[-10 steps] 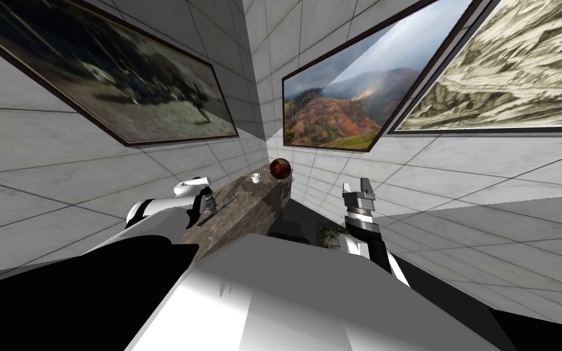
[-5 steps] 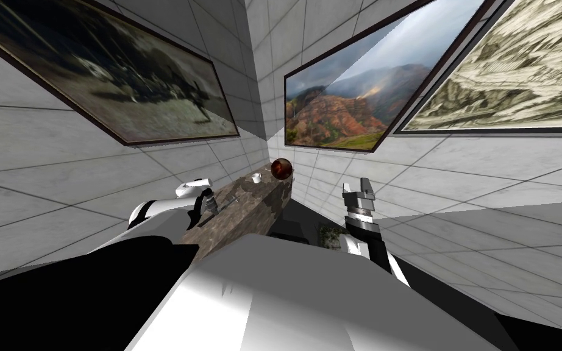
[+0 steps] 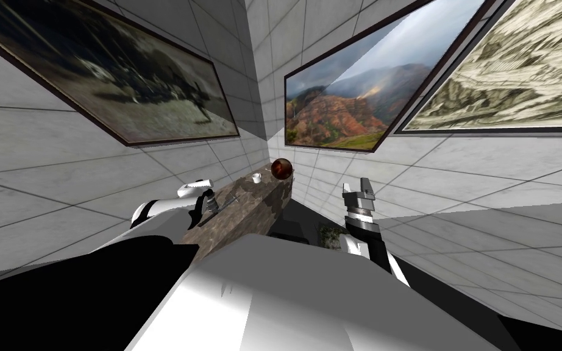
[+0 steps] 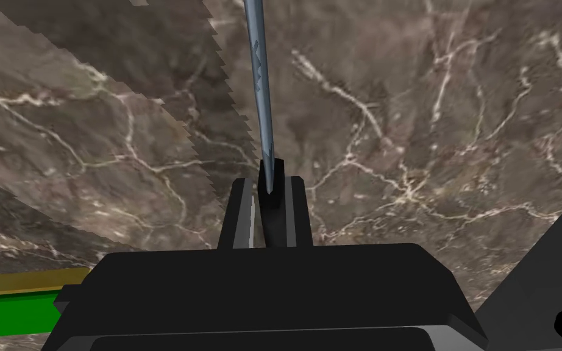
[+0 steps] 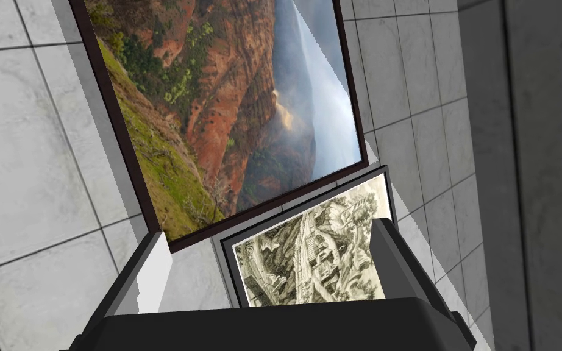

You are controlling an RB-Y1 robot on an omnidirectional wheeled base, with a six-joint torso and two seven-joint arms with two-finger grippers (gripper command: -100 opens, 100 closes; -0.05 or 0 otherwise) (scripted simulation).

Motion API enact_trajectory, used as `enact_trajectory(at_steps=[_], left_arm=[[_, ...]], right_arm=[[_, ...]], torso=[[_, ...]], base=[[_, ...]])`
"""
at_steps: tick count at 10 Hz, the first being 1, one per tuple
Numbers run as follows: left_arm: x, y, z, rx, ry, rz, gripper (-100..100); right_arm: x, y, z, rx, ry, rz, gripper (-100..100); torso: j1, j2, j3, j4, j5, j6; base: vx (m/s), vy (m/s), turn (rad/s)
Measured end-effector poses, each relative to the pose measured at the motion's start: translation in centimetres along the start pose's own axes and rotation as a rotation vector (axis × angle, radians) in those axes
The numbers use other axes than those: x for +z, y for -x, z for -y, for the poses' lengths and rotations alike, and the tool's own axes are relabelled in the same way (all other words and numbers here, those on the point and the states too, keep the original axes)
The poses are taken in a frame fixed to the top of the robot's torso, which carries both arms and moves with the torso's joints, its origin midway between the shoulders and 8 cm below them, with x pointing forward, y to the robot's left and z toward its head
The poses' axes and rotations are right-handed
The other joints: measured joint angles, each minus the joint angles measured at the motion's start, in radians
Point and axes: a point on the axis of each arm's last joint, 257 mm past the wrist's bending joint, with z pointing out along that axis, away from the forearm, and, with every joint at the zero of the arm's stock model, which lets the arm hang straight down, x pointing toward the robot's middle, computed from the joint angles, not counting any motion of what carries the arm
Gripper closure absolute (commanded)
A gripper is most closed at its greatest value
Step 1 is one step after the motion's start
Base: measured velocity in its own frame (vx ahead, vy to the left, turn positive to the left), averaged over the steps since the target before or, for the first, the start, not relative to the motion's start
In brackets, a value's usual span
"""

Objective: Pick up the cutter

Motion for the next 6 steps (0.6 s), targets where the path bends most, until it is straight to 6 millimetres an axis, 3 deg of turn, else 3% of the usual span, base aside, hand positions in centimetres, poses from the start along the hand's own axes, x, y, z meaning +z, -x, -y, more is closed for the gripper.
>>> enact_trajectory(at_steps=[1, 2, 3, 5, 6], left_arm=[[0.0, 0.0, 0.0, 0.0, 0.0, 0.0, 100], [0.0, 0.0, 0.0, 0.0, 0.0, 0.0, 0], [0.0, 0.0, 0.0, 0.0, 0.0, 0.0, 100], [-1.1, 0.3, 0.2, -0.005, 0.001, -0.001, 100], [-1.1, 0.3, 0.2, -0.004, 0.0, -0.001, 0]], right_arm=[[0.0, 0.0, 0.0, 0.0, 0.0, 0.0, 0], [0.0, 0.0, 0.0, 0.0, 0.0, 0.0, 0], [0.0, 0.0, 0.0, 0.0, 0.0, 0.0, 0], [0.0, 0.0, 0.0, 0.0, 0.0, 0.0, 0], [0.0, 0.0, 0.0, 0.0, 0.0, 0.0, 0]], torso=[[0.0, 0.0, 0.0, 0.0, 0.0, 0.0], [0.0, 0.0, 0.0, 0.0, 0.0, 0.0], [0.0, 0.0, 0.0, 0.0, 0.0, 0.0], [-0.001, 0.0, 0.0, 0.0, 0.0, 0.0], [0.0, 0.0, 0.0, 0.0, 0.0, 0.0]], base=[[0.0, 0.0, 0.0], [0.0, 0.0, 0.0], [-0.006, -0.008, -0.039], [-0.002, -0.003, -0.01], [0.0, 0.0, 0.0]])
